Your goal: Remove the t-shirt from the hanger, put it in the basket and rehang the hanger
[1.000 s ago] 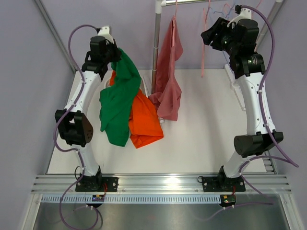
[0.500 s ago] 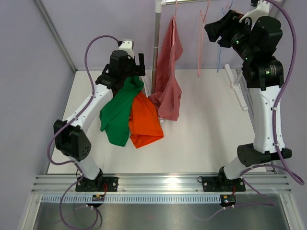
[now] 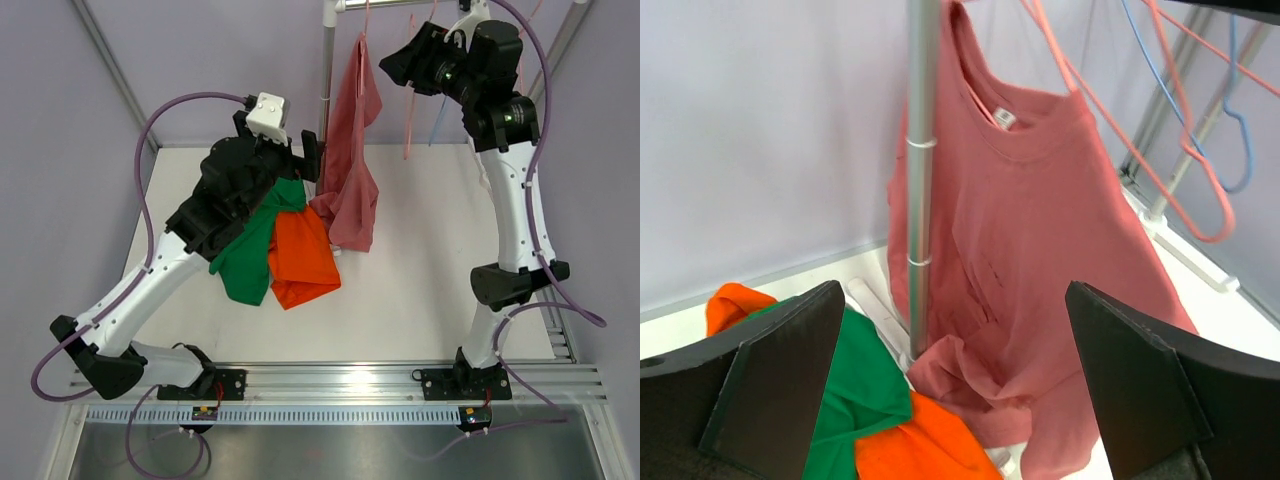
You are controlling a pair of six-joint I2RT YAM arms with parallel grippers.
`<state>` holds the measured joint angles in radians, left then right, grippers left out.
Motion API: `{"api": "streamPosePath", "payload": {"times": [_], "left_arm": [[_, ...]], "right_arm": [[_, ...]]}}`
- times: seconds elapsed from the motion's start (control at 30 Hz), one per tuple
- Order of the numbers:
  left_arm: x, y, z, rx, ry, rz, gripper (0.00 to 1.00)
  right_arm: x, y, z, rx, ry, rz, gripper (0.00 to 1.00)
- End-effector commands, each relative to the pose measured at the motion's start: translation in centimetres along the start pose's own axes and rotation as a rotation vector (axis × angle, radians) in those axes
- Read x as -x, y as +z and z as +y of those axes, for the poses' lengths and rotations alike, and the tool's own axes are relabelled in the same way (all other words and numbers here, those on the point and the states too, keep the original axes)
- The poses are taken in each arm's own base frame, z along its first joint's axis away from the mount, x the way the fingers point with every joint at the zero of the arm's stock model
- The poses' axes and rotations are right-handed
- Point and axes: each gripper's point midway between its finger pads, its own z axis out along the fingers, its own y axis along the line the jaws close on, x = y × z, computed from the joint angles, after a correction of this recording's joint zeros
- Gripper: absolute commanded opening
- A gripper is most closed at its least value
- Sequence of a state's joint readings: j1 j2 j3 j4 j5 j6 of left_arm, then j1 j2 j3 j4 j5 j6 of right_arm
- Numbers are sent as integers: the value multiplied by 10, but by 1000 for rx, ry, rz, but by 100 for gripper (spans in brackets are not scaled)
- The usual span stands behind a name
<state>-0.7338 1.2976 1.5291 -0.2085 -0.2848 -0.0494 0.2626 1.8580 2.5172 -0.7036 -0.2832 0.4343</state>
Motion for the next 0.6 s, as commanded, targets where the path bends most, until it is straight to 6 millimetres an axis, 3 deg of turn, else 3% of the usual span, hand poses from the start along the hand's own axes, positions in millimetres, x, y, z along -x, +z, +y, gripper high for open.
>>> {"api": "streamPosePath", "payload": {"times": [0.0, 0.27, 0.57], "left_arm": [[-9, 3, -19, -31, 39, 10, 99], [-27, 17, -49, -93, 58, 52, 99], [-23, 17, -49, -92, 82, 44, 99]], "right_arm": [[10, -7, 29, 102, 11, -10, 62], [-5, 20, 36, 183, 40, 12, 62], [-24, 40, 36, 219, 70, 55, 61]]}}
